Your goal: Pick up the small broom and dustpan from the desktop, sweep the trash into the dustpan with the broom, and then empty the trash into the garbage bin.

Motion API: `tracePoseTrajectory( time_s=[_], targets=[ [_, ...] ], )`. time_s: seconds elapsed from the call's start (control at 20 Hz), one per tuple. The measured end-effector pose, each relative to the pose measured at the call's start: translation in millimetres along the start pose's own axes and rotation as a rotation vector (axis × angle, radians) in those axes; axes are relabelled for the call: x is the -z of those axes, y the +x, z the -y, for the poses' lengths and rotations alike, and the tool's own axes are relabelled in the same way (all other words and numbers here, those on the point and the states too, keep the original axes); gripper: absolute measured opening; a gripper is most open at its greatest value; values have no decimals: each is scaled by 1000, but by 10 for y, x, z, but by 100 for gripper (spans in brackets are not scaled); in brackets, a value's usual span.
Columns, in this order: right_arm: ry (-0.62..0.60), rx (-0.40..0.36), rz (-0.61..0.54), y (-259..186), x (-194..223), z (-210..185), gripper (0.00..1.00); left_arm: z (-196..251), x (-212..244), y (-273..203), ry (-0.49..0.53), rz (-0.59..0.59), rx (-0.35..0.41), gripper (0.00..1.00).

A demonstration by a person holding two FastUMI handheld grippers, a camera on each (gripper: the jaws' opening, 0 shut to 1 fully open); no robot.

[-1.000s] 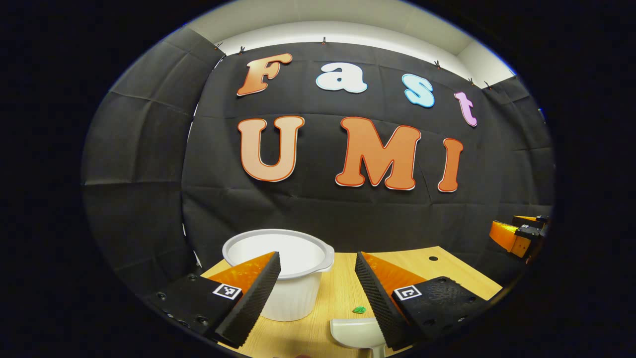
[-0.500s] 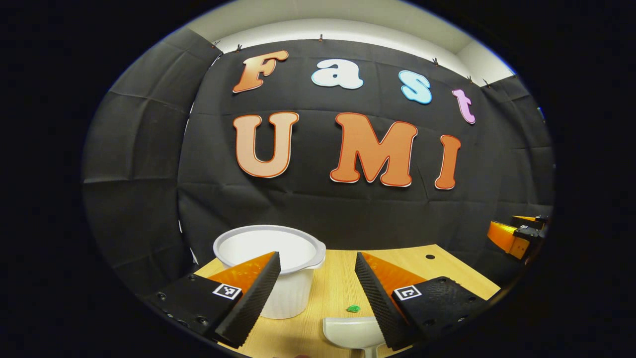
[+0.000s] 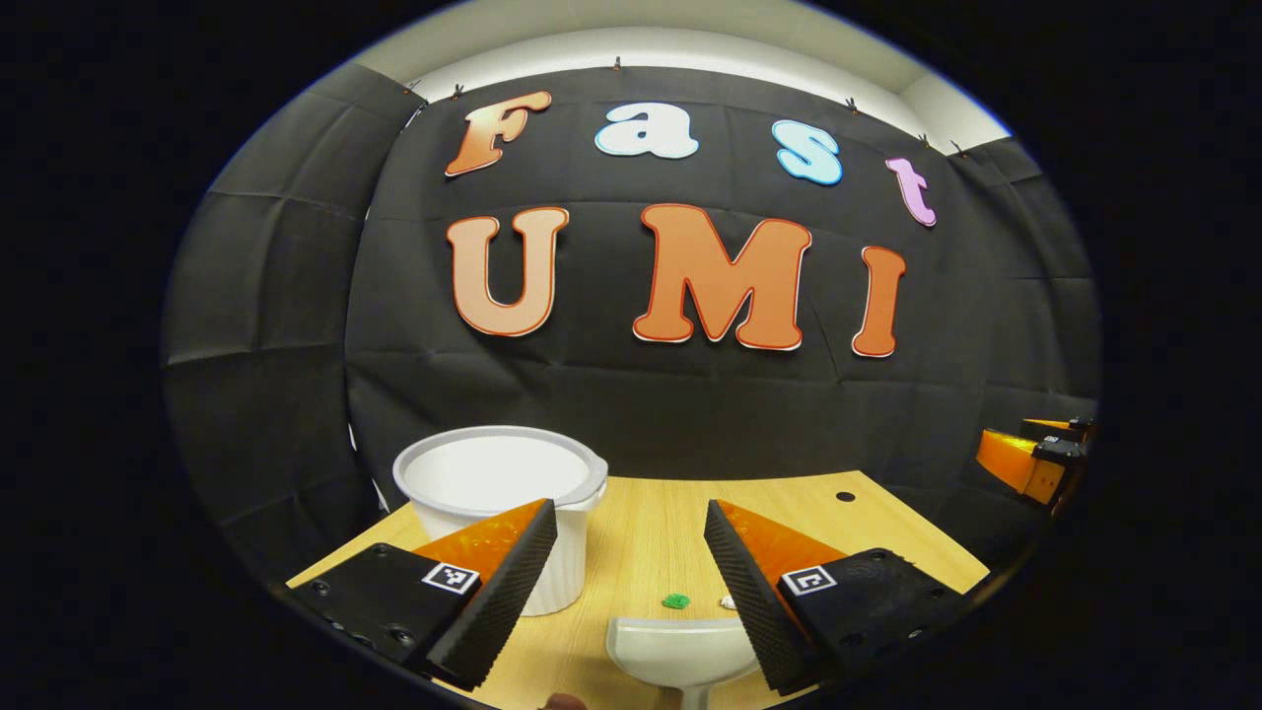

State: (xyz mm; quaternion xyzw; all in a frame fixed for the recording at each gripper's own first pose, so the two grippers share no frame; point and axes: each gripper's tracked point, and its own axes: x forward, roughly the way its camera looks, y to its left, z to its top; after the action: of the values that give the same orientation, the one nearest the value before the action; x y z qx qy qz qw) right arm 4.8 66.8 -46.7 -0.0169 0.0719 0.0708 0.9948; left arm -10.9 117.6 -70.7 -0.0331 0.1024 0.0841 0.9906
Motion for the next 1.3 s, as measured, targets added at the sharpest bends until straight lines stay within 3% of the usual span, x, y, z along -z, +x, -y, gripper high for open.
tracePoseTrajectory(
  time_s=[0.25, 0.6, 0.8, 0.9, 1.05, 1.3],
  targets=[
    [30, -23, -26, 49, 112, 206, 94, 243, 329, -101, 53, -124, 39, 95],
    [6, -65, -82, 108, 384, 364, 95, 569, 1314, -236, 119, -411, 120, 96],
    [-8, -85, -164, 122, 700, 413, 94, 449, 1836, -367, 154, -612, 71, 96],
    [6, -84, -213, 92, 863, 505, 94, 481, 2030, -423, 119, -713, 77, 97],
    [7, -70, -258, 69, 1019, 660, 95, 498, 2164, -474, 125, -876, 73, 98],
    [9, -68, -269, 62, 1071, 755, 95, 548, 2090, -408, 130, -1034, 91, 98]
  ],
)
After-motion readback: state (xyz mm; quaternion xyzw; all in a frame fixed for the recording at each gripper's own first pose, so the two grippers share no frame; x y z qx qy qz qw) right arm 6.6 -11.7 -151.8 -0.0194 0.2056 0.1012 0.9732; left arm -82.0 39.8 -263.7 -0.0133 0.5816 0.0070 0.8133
